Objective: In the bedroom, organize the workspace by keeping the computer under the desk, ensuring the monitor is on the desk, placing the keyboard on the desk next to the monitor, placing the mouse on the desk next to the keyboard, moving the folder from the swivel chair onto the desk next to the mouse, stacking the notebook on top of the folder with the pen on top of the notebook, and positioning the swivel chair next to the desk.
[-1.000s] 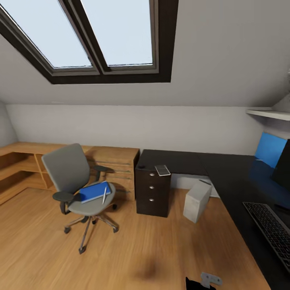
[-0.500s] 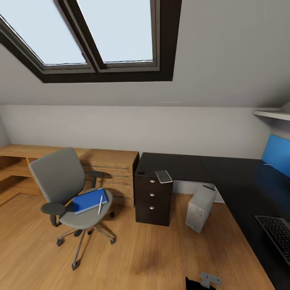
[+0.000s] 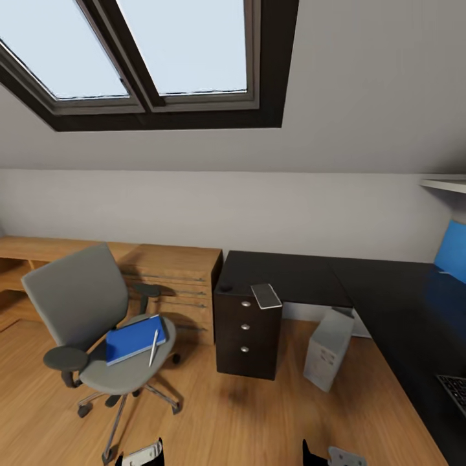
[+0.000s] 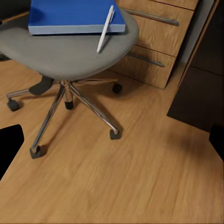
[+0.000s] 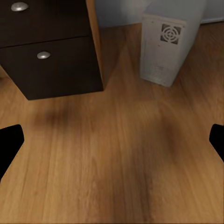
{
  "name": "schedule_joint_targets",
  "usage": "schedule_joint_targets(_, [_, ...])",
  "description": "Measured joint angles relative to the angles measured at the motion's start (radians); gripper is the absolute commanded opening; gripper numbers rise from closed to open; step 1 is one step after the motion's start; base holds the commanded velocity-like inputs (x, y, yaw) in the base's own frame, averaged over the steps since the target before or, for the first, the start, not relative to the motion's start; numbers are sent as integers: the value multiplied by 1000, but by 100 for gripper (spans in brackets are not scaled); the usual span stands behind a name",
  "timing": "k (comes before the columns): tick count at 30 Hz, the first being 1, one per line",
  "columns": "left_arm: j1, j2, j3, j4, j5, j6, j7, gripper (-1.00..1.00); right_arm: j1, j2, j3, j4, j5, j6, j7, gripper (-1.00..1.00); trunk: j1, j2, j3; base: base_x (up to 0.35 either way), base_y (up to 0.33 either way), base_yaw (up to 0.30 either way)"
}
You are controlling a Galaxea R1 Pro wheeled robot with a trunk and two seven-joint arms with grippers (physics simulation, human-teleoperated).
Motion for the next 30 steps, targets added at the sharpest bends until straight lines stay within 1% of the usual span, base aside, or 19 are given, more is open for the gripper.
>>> schedule_joint_targets(5, [0, -1, -1, 0, -1, 7, 0, 100, 0, 0, 0, 0, 0, -2, 0, 100, 0, 0, 0, 320, 0, 0])
schedule_joint_targets(8, [0, -1, -1, 0, -1, 26, 0, 100, 1, 3, 1, 0, 0, -1, 0, 100, 0, 0, 0, 274, 0, 0])
schedule_joint_targets(13, [0, -3, -1, 0, -2, 99, 2, 100, 1, 4, 0, 0, 4, -1, 2, 100, 0, 0, 0, 77, 0, 0])
schedule_joint_targets(14, [0, -7, -5, -4, -4, 119, 2, 100, 0, 5, 6, -7, 7, 0, 0, 100, 1, 0, 0, 4, 0, 0])
schedule_joint_targets(15, [0, -13, -6, -14, -4, 138, 2, 100, -1, 9, 8, -31, 8, 2, -1, 100, 1, 0, 0, 2, 0, 0])
schedule_joint_targets(17, [0, -21, -6, -62, -6, 217, 2, 100, -1, 13, 8, -99, 8, 8, -12, 100, 1, 0, 0, 2, 0, 0])
schedule_joint_targets(22, [0, -21, -5, -63, -5, 218, 2, 100, -1, 13, 6, -101, 7, 8, -12, 100, 1, 0, 0, 2, 0, 0])
schedule_joint_targets(23, [0, -13, 7, -188, -6, 513, 127, 100, -4, 8, 2, -197, 64, 221, -183, 100, 1, 0, 0, 0, 0, 0])
schedule_joint_targets(24, [0, -9, 11, -366, -3, 657, 210, 100, -6, 6, 5, -345, 99, 338, -259, 100, 1, 0, 0, 0, 0, 0])
schedule_joint_targets(25, [0, -6, 15, -594, 4, 737, 283, 100, -9, 6, 6, -537, 127, 431, -308, 100, 1, 0, 0, 0, 0, 0])
schedule_joint_targets(26, [0, -5, 21, -849, 10, 846, 430, 100, -71, 8, 8, -764, 157, 638, -372, 100, 1, 0, 0, 0, 0, 0])
schedule_joint_targets(27, [0, -8, 19, -1068, 10, 872, 480, 100, -202, 8, 8, -824, 160, 727, -384, 100, 0, 0, 1, 0, 0, 0])
schedule_joint_targets(28, [0, -14, 17, -1099, 13, 891, 510, 100, -260, 9, 5, -793, 161, 797, -389, 100, 1, 0, 0, 0, 0, 0])
schedule_joint_targets(29, [0, -18, 17, -1106, 14, 899, 517, 100, -264, 9, 4, -773, 160, 814, -391, 100, 1, 0, 0, 0, 0, 0])
schedule_joint_targets(30, [0, -28, 17, -1116, 15, 915, 525, 100, -309, 9, 2, -732, 161, 837, -392, 100, 1, 0, 0, 0, 0, 0])
